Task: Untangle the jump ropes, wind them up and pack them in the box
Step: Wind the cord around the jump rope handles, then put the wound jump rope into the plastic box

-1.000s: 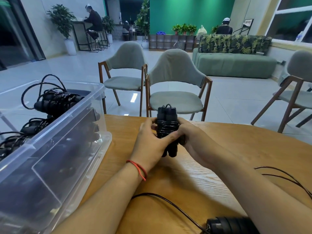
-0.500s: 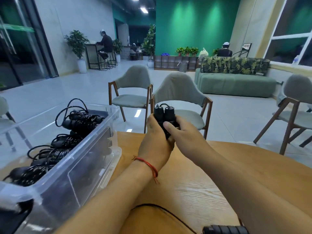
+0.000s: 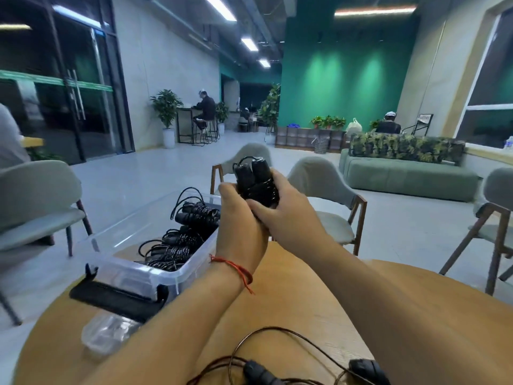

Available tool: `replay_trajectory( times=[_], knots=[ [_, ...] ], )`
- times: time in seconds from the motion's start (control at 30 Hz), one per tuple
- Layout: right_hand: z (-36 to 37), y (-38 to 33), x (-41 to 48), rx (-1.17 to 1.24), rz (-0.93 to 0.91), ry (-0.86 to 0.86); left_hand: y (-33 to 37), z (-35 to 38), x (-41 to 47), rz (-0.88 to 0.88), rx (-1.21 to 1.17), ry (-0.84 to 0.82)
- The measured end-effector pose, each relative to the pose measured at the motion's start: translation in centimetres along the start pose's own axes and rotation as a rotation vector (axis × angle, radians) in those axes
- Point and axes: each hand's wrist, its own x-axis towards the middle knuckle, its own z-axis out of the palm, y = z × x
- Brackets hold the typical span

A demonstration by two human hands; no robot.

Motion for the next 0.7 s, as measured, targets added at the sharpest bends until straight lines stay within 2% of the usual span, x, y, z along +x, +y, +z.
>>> replay_trajectory(
  times=[0.07, 0.23, 0.3, 0.37, 0.5, 0.57, 0.7],
  knots=[
    [0.9, -1.9, 0.4, -0.090, -0.033, -0.014, 0.9, -2.3, 0.3, -0.003, 0.021, -0.003],
    [4.4, -5.1, 2.3, -0.143, -0.035, -0.146, 1.5, -9.7, 1.5, 0.050, 0.488, -0.020],
    [6.1, -5.8, 3.6, -0.128, 0.009, -0.180, 1.6, -12.4, 2.5, -0.002, 0.553, -0.053],
    [7.9, -6.0, 5.2, -0.217, 0.006, -0.230, 1.7, -14.9, 3.5, -0.040, 0.587, -0.071],
    [11.3, -5.5, 7.4, -0.401, -0.033, -0.385, 1.3, -18.6, 5.0, 0.029, 0.776, -0.046],
    [13.0, -4.7, 8.0, -0.450, -0.038, -0.443, 0.8, -19.3, 5.7, 0.022, 0.896, -0.184],
    [16.2, -2.4, 8.0, -0.505, -0.052, -0.516, -1.1, -19.5, 7.1, -0.155, 1.057, -0.502]
  ],
)
